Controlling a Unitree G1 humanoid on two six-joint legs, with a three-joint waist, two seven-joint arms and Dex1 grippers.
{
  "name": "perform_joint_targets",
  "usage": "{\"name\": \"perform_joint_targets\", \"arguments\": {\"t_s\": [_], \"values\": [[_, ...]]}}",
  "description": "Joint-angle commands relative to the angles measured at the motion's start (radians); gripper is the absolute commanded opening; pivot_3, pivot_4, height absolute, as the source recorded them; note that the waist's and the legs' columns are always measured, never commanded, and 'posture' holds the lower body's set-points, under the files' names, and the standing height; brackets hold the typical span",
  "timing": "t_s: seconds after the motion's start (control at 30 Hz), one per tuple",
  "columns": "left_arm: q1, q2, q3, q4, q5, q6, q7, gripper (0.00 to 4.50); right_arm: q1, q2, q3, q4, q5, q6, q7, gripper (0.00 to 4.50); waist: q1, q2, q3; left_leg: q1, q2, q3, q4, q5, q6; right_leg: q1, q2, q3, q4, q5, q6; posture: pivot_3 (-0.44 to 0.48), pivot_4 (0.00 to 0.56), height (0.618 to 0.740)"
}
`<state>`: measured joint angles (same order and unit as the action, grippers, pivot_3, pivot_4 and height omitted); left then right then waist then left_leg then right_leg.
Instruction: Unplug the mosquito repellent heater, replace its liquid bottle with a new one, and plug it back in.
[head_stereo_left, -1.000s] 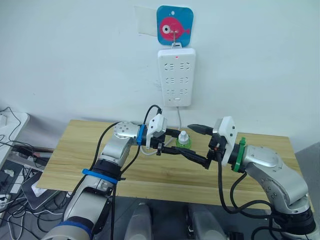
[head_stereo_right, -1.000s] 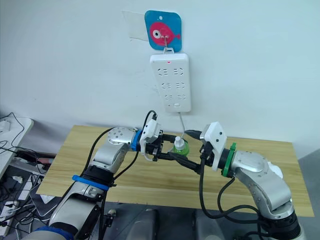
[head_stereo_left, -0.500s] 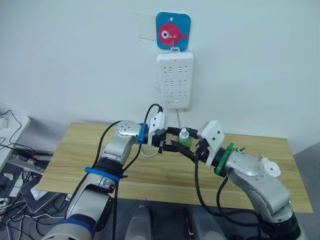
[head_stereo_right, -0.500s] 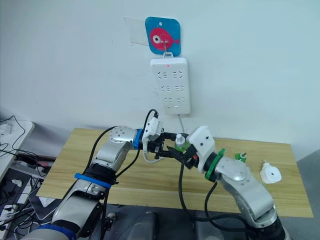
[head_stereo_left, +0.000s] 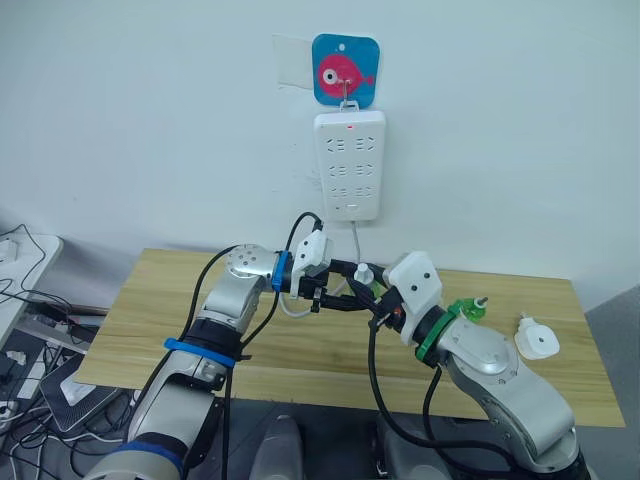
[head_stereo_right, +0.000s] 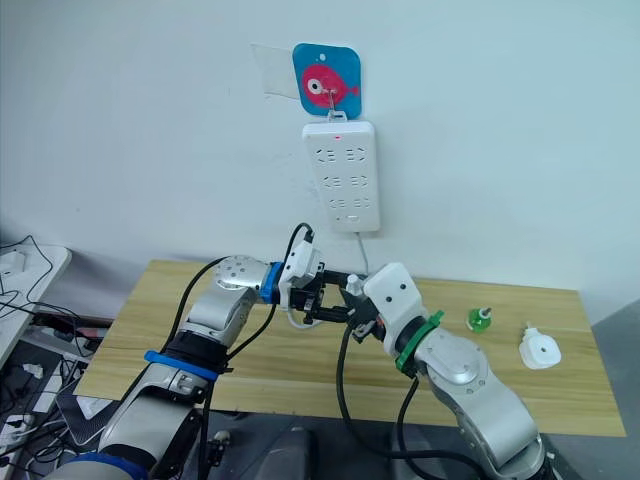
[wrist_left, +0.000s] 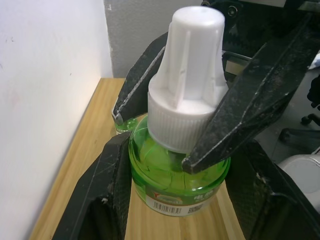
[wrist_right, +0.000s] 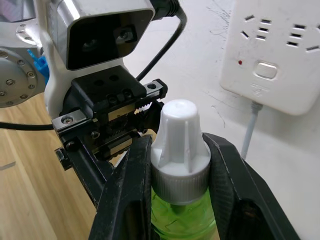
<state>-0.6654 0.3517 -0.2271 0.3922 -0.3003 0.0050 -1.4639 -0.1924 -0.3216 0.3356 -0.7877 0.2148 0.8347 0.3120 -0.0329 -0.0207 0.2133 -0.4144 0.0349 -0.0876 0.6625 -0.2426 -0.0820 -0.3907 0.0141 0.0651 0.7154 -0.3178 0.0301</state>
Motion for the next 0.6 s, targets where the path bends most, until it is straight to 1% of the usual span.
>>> {"name": "perform_joint_targets", "arguments": {"t_s": [0.03,0.1,0.17,0.27,0.3,0.33,0.37,0.43,0.47,0.53,0.57,0.6], "values": [[-0.006,0.001,-0.008,-0.047,-0.026,-0.008,-0.056,2.23,-0.071,-0.044,0.041,-0.064,0.213,-0.039,0.278,1.11,0.0,0.0,0.0,0.0,0.0,0.0,0.0,0.0,0.0,0.0,0.0,0.0,0.0,0.0,0.0,0.033,0.143,0.74],[0.005,0.013,-0.017,-0.068,-0.037,-0.003,-0.1,2.23,-0.1,-0.089,0.026,-0.031,0.257,-0.055,0.377,1.11,0.001,0.0,0.0,0.0,0.0,0.0,0.0,0.0,0.0,0.001,0.0,-0.001,-0.001,0.0,0.0,0.04,0.146,0.74],[0.023,0.043,-0.039,-0.111,-0.059,0.003,-0.139,2.23,-0.124,-0.129,0.038,0.03,0.277,-0.098,0.494,1.11,0.0,0.0,0.0,0.0,0.0,-0.001,0.0,0.0,0.0,0.001,0.0,-0.001,-0.001,0.0,0.0,0.068,0.154,0.74],[0.042,0.087,-0.067,-0.166,-0.092,0.018,-0.151,2.23,-0.115,-0.17,0.053,0.079,0.287,-0.155,0.607,1.11,0.003,0.0,0.0,0.001,0.0,-0.002,-0.001,0.0,0.001,0.001,0.0,-0.002,-0.001,0.0,0.0,0.08,0.159,0.74],[0.049,0.104,-0.074,-0.183,-0.099,0.021,-0.151,2.23,-0.105,-0.192,0.049,0.082,0.291,-0.178,0.648,1.11,0.004,0.0,0.0,0.001,0.0,-0.002,-0.001,0.0,0.001,0.001,0.0,-0.002,-0.001,0.0,0.0,0.107,0.169,0.74],[0.054,0.118,-0.079,-0.195,-0.105,0.023,-0.151,2.23,-0.096,-0.212,0.039,0.084,0.296,-0.197,0.682,1.11,0.006,0.0,0.0,0.0,0.0,-0.002,-0.001,0.0,0.001,0.001,0.0,-0.002,-0.001,0.0,0.0,0.107,0.169,0.74],[0.056,0.128,-0.083,-0.201,-0.111,0.024,-0.151,2.23,-0.094,-0.224,0.034,0.088,0.3,-0.211,0.704,1.11,0.008,0.0,0.0,0.0,0.0,-0.002,-0.001,0.0,0.001,0.001,0.0,-0.002,-0.002,0.0,0.0,0.126,0.179,0.74],[0.059,0.138,-0.08,-0.211,-0.115,0.032,-0.151,2.23,-0.074,-0.268,-0.012,0.103,0.313,-0.261,0.762,1.84,0.009,0.0,0.0,0.0,-0.001,-0.003,-0.001,0.0,0.001,0.002,0.0,-0.002,-0.002,0.0,0.0,0.126,0.179,0.74],[0.06,0.14,-0.077,-0.213,-0.115,0.035,-0.149,2.23,-0.066,-0.282,-0.028,0.109,0.32,-0.277,0.781,2.12,0.01,0.0,0.0,0.0,-0.001,-0.003,-0.001,0.0,0.001,0.002,0.0,-0.002,-0.002,0.0,0.0,0.126,0.179,0.74],[0.062,0.141,-0.072,-0.213,-0.11,0.035,-0.136,2.23,-0.042,-0.319,-0.09,0.118,0.36,-0.295,0.819,2.93,0.012,0.0,0.0,0.0,-0.001,-0.003,-0.001,0.0,0.001,0.002,0.0,-0.002,-0.002,0.0,0.0,0.126,0.179,0.74],[0.062,0.141,-0.069,-0.211,-0.109,0.035,-0.131,2.23,-0.031,-0.335,-0.121,0.117,0.38,-0.301,0.831,3.22,0.012,0.0,0.0,0.0,-0.001,-0.003,-0.001,0.0,0.001,0.002,0.0,-0.002,-0.002,0.0,0.0,0.133,0.185,0.74],[0.063,0.139,-0.064,-0.205,-0.108,0.034,-0.123,2.23,0.006,-0.366,-0.188,0.109,0.412,-0.306,0.846,3.69,0.013,0.0,0.001,0.0,-0.001,-0.003,-0.001,0.0,0.001,0.002,0.0,-0.002,-0.002,0.0,0.0,0.133,0.185,0.74]]}}
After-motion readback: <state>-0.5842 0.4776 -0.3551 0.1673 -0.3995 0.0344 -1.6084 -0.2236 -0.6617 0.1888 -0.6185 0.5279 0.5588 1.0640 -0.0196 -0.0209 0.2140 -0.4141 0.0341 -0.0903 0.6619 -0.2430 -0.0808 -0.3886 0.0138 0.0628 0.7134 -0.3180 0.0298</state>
